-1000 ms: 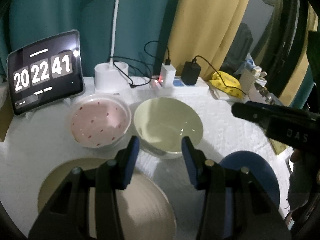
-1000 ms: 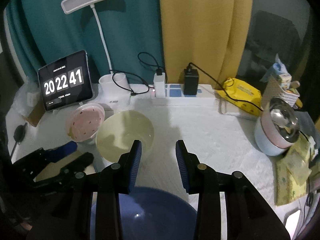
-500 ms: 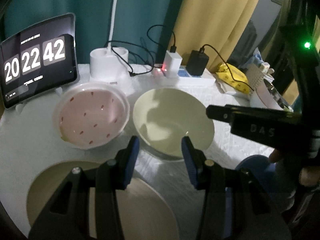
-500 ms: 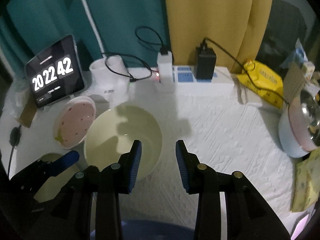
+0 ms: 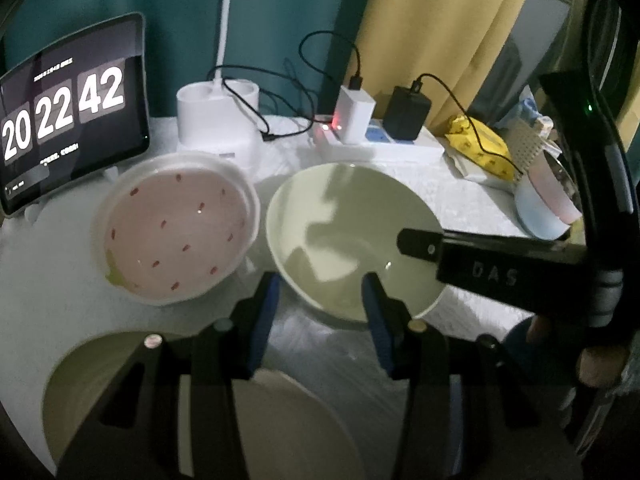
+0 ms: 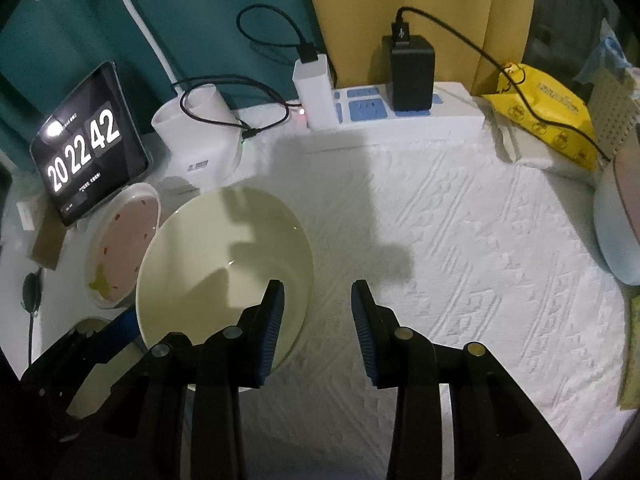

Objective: Organize plates and bowls

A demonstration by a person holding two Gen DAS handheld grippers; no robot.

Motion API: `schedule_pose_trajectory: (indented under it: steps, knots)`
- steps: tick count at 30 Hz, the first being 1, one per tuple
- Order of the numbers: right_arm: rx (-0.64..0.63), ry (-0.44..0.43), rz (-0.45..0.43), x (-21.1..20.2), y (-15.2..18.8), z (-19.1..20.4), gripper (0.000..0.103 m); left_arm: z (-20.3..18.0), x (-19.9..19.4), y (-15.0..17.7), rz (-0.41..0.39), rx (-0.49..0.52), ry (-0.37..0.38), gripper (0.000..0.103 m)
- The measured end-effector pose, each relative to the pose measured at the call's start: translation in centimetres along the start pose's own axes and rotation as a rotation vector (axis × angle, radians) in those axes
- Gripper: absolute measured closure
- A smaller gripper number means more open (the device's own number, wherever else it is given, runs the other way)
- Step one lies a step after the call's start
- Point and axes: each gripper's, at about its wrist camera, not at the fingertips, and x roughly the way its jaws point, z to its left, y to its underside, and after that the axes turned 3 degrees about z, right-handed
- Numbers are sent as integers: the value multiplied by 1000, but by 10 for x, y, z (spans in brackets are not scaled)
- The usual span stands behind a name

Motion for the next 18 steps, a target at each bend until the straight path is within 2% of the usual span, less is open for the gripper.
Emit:
schedule_pose_trajectory:
  steps: [6, 12, 18]
  knots:
    - [1, -4, 13, 9, 0, 0, 66, 1, 3, -1, -5, -5, -6, 60]
    - [-26, -34, 36, 15, 0, 5, 78, 1, 5, -2, -12, -5, -7, 60]
    - [-48, -37, 26, 15, 0, 7, 78, -2, 4, 0, -25, 10, -21, 62]
